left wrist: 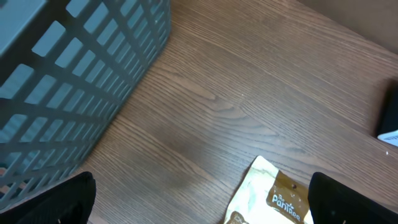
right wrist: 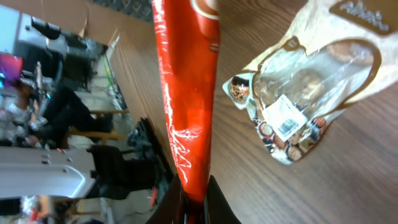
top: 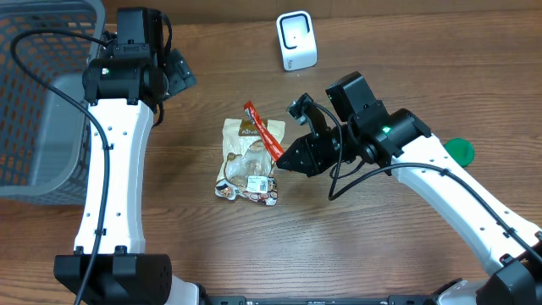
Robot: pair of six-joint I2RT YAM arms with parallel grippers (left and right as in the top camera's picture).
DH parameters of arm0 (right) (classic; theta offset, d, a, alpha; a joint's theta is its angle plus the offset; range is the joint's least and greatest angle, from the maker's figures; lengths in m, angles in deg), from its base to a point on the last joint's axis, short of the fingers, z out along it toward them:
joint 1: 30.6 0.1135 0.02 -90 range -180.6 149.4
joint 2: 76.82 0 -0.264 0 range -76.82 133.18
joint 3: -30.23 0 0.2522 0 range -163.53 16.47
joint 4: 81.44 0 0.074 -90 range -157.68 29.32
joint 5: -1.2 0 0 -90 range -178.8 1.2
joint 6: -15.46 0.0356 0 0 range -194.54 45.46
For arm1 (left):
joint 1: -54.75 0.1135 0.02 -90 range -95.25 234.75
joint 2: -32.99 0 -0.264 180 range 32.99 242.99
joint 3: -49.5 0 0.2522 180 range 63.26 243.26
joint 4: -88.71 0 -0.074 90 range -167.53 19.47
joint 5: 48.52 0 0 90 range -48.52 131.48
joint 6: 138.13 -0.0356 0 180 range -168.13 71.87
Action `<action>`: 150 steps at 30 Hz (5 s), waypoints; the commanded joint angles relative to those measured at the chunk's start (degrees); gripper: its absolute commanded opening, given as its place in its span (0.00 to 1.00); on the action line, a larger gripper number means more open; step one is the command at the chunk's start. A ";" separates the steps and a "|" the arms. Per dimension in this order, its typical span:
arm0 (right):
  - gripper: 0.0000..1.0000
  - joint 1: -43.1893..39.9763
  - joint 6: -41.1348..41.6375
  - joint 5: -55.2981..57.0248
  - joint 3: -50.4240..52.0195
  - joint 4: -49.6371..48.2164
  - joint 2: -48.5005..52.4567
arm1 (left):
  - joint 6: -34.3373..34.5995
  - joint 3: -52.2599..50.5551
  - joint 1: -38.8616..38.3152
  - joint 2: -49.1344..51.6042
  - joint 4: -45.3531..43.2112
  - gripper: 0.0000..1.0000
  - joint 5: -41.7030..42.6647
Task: Scan the item barcode
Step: 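Carry the Nescafe stick to the white scanner and hold it there, then carry the Nescafe stick right and set it beside the wipes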
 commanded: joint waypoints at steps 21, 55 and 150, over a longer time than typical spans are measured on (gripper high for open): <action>0.03 -9.79 -18.16 18.78 -42.69 22.80 8.79 | -1.11 -0.02 0.04 0.24 0.02 1.00 -1.95; 0.04 -8.76 -41.66 57.96 -42.60 -6.49 38.64 | -1.09 -0.02 0.04 0.24 0.02 1.00 -1.95; 0.04 -2.32 20.09 54.97 -20.44 33.88 18.21 | -1.11 -0.02 -0.04 0.24 0.02 1.00 -1.95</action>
